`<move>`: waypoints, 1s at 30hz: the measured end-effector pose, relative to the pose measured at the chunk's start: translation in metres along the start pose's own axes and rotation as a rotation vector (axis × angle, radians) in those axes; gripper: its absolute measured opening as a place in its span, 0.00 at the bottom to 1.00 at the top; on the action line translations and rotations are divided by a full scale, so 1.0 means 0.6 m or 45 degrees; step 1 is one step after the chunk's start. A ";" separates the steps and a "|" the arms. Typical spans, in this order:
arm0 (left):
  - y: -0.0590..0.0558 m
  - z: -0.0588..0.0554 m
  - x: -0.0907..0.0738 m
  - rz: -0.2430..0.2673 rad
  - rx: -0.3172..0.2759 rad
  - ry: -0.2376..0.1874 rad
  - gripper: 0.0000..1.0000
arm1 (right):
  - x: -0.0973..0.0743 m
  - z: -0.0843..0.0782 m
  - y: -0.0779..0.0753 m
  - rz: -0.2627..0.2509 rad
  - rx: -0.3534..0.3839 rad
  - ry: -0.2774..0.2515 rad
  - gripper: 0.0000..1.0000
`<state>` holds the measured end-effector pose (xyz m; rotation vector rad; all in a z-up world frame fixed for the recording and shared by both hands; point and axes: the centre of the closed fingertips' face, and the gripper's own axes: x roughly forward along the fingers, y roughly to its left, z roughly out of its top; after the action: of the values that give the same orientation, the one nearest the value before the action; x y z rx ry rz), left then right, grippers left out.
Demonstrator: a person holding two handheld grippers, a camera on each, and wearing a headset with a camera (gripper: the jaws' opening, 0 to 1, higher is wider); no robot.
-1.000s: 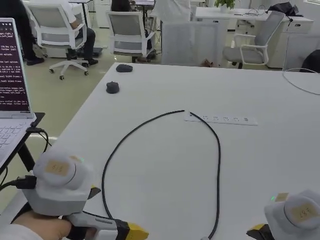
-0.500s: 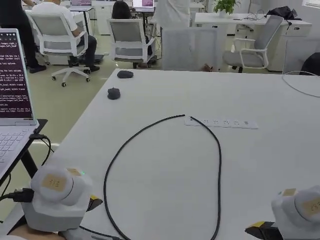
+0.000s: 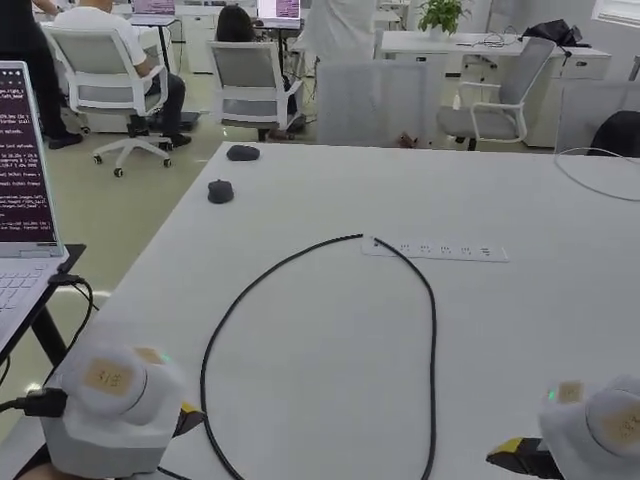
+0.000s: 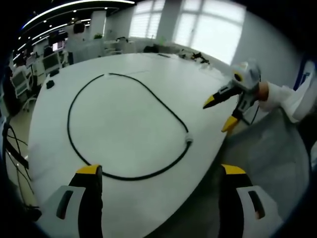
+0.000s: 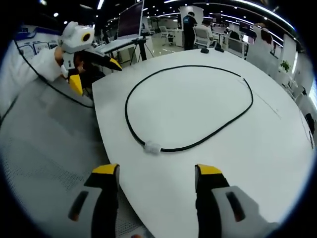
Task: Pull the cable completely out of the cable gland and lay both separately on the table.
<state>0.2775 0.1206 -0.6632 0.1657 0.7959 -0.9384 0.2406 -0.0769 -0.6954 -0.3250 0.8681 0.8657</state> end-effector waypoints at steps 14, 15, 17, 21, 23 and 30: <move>-0.002 0.003 -0.002 -0.002 0.022 -0.003 0.97 | 0.040 0.038 -0.011 0.132 -0.524 -0.040 0.44; -0.002 0.003 -0.002 -0.001 0.022 -0.004 0.97 | 0.044 0.039 -0.010 0.149 -0.545 -0.048 0.43; -0.001 0.002 -0.002 0.002 0.018 -0.002 0.97 | 0.052 0.034 -0.014 0.172 -0.581 -0.025 0.41; -0.001 0.003 -0.002 0.001 0.024 -0.002 0.96 | 0.066 0.036 -0.019 0.193 -0.637 -0.021 0.38; -0.002 0.003 -0.001 -0.004 0.027 -0.001 0.96 | 0.076 0.027 -0.025 0.212 -0.655 0.025 0.35; -0.002 0.003 0.003 -0.006 0.027 0.011 0.96 | 0.102 0.009 -0.013 0.309 -0.730 0.074 0.35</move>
<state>0.2780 0.1179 -0.6632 0.1866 0.7945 -0.9517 0.2706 -0.0460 -0.7400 -0.7564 0.7075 1.3355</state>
